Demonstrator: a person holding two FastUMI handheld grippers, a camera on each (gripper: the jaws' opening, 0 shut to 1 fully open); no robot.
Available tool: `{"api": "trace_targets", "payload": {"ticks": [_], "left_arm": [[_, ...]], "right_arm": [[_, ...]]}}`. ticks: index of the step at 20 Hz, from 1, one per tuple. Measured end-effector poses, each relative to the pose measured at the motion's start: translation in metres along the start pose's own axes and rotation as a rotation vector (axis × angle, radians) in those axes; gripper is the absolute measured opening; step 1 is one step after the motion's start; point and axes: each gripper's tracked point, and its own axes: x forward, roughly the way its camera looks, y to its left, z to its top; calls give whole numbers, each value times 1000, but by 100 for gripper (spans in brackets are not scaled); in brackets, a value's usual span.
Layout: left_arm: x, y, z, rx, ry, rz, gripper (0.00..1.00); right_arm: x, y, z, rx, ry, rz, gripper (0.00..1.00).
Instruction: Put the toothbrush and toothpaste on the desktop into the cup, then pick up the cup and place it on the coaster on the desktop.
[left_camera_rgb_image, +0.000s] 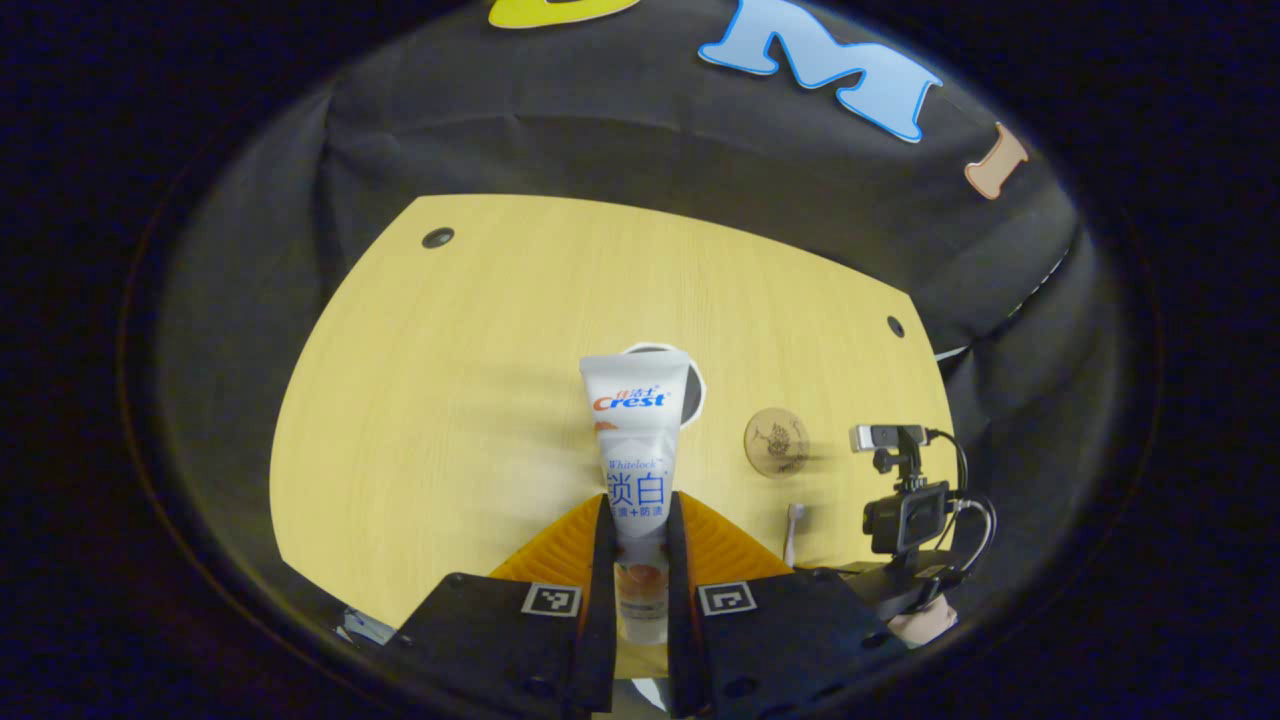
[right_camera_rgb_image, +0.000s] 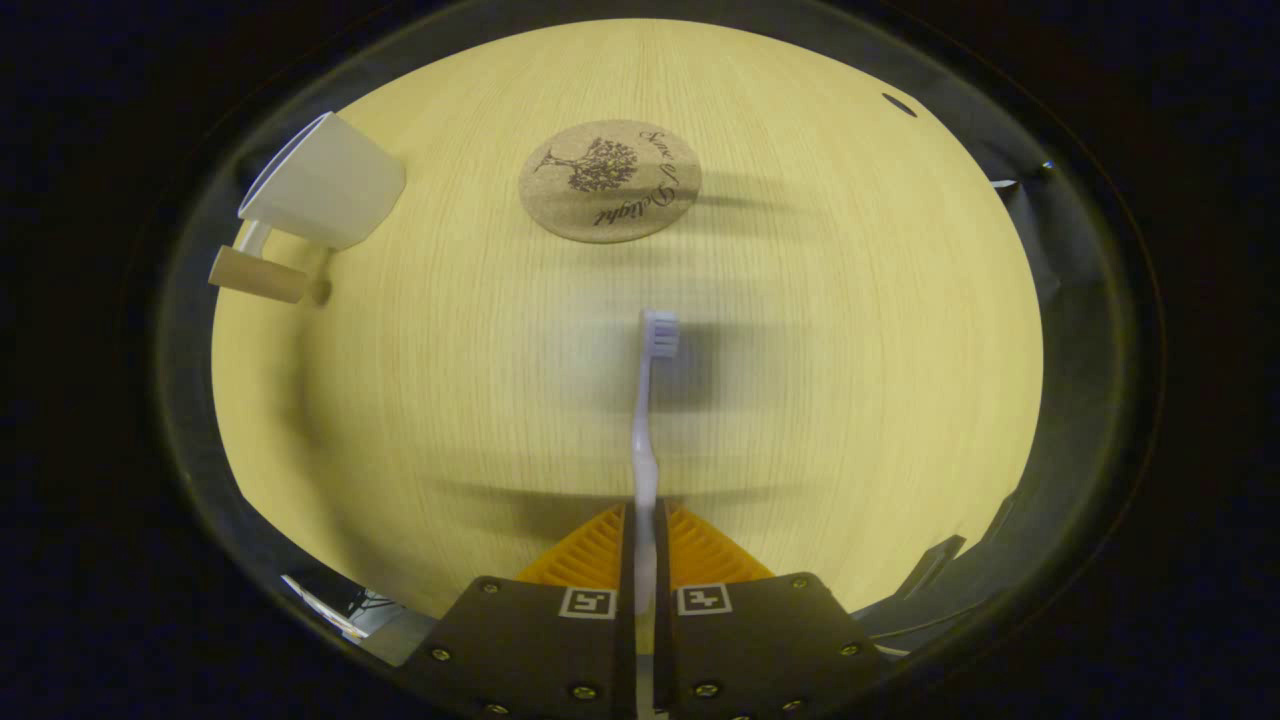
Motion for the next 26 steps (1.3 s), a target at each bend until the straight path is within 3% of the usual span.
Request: {"api": "trace_targets", "payload": {"ticks": [10,18,26], "left_arm": [[57,-10,96,107,-149,8,28],[108,-29,129,144,-272,-36,28],[112,-22,134,169,-426,-16,27]], "right_arm": [[0,0,1,9,-11,-17,7],[0,0,1,15,-16,-27,7],[-1,0,1,14,-14,-23,7]]}}
